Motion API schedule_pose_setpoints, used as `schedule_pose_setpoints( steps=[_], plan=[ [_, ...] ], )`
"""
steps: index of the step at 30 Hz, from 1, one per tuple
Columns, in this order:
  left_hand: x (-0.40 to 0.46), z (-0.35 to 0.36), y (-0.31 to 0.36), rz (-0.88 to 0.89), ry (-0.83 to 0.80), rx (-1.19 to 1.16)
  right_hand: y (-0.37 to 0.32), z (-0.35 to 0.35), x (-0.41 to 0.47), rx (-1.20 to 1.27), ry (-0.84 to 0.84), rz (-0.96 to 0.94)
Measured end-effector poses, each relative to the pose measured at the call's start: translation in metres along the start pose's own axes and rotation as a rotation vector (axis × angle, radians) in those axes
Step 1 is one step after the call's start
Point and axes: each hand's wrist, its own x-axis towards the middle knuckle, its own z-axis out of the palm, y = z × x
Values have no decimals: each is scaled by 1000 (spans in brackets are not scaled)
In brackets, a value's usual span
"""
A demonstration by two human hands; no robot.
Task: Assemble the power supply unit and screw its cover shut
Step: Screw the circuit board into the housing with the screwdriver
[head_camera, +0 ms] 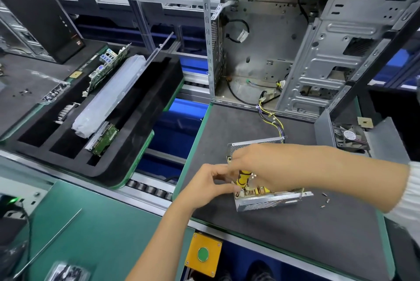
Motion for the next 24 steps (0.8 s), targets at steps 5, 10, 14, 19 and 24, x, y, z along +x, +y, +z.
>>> schedule_pose_setpoints(
  steps=[5, 10, 14, 19, 24],
  plan=[
    [6, 7, -10, -19, 44, 43, -21, 0, 3, -358, 76, 185],
    [-1, 3, -41, -61, 99, 286, -9, 9, -1, -148, 61, 38],
    [-2, 17, -54, -61, 138, 314, -9, 16, -3, -62, 92, -45],
    [-2, 26, -58, -40, 219, 407, -21, 14, 2, -424, 221, 223],
    [-8, 37, -60, 8, 297, 549, -18, 11, 4, -310, 5, 135]
  ],
)
